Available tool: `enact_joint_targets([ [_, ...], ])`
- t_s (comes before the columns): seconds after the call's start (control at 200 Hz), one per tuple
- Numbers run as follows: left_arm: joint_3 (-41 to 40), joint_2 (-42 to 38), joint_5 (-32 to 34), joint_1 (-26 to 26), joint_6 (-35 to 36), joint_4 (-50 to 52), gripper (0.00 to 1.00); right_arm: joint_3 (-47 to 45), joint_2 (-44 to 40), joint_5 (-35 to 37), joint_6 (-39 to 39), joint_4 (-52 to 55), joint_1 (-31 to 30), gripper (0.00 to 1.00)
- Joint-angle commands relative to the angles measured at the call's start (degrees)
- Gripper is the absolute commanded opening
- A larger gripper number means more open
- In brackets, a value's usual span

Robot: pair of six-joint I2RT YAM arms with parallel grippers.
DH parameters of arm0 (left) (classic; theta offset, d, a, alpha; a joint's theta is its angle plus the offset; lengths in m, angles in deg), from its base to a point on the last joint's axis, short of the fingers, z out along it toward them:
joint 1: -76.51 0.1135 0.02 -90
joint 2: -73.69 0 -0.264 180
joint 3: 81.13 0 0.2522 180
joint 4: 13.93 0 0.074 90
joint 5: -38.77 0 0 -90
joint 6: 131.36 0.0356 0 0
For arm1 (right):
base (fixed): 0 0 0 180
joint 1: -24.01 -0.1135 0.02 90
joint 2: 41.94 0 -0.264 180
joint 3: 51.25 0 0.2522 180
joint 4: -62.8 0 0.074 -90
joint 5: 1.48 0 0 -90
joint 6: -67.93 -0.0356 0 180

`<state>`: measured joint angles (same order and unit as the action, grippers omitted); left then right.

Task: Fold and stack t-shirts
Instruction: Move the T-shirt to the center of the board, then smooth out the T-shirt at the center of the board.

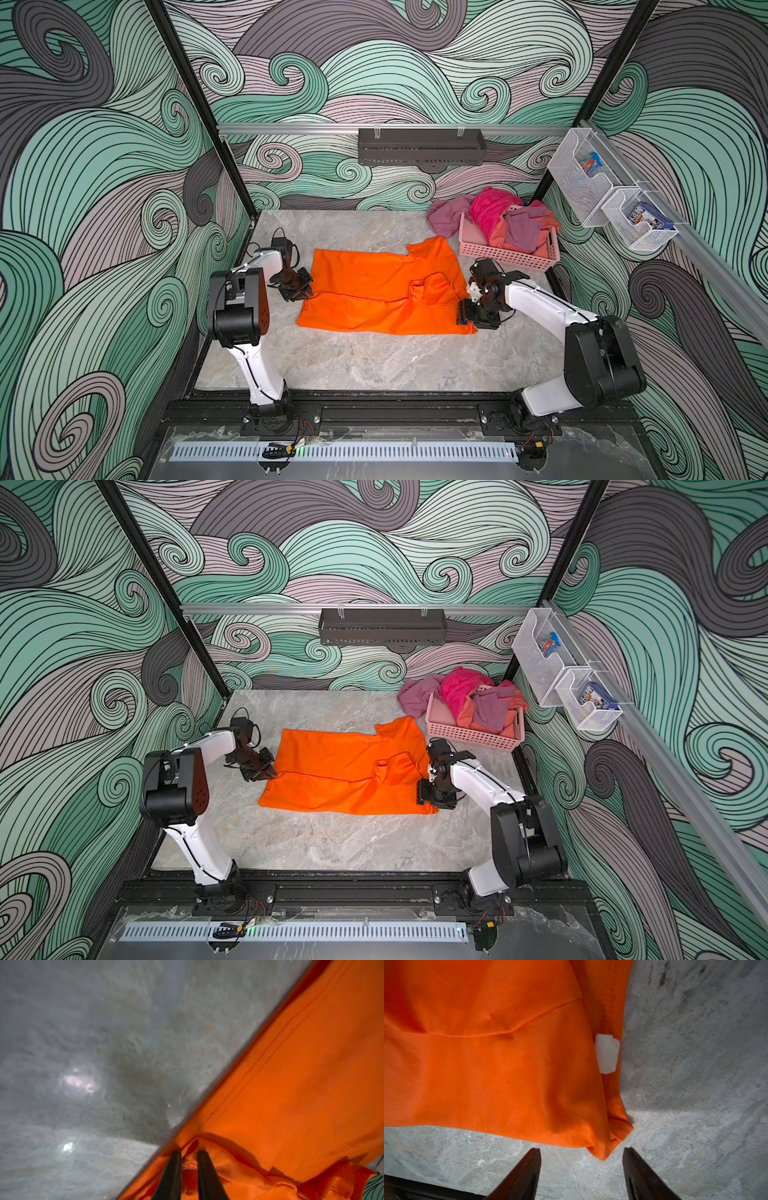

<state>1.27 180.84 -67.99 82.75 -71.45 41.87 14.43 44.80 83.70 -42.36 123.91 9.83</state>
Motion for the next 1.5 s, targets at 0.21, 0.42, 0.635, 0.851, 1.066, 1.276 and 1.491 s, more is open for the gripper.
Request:
enact_joint_targets([
  [0.21, -4.0, -10.7, -0.4, -0.2, 0.2, 8.2, 0.32, -1.6, 6.2, -4.0, -3.3, -2.4, -0.3, 0.65],
  [0.42, -4.6, -12.6, 0.3, -0.2, 0.1, 12.6, 0.52, -2.8, 8.0, -5.5, -4.2, -4.5, -0.3, 0.63],
  [0.635, -7.7, -17.3, 4.5, -0.1, 0.3, 14.0, 0.84, -3.5, 7.3, -4.8, -3.5, -4.6, -0.2, 0.62],
  [0.851, -10.8, -19.0, 4.4, -0.1, -0.5, 13.6, 0.80, -3.9, 7.3, -4.9, -3.3, -4.7, -0.3, 0.62],
  [1.066, -14.9, -18.6, 5.8, 0.0, -2.3, 8.7, 0.68, -4.3, 5.9, -5.1, -3.0, -4.7, -0.2, 0.62],
  [1.276, -13.0, -12.7, 6.3, 0.1, -2.2, 5.2, 0.62, -4.5, 5.2, -5.4, -2.8, -4.6, -0.2, 0.61],
  [1.491, -10.9, -9.4, 6.7, 0.2, -1.6, 3.5, 0.54, -4.4, 4.6, -5.1, -2.7, -4.2, -0.2, 0.61],
])
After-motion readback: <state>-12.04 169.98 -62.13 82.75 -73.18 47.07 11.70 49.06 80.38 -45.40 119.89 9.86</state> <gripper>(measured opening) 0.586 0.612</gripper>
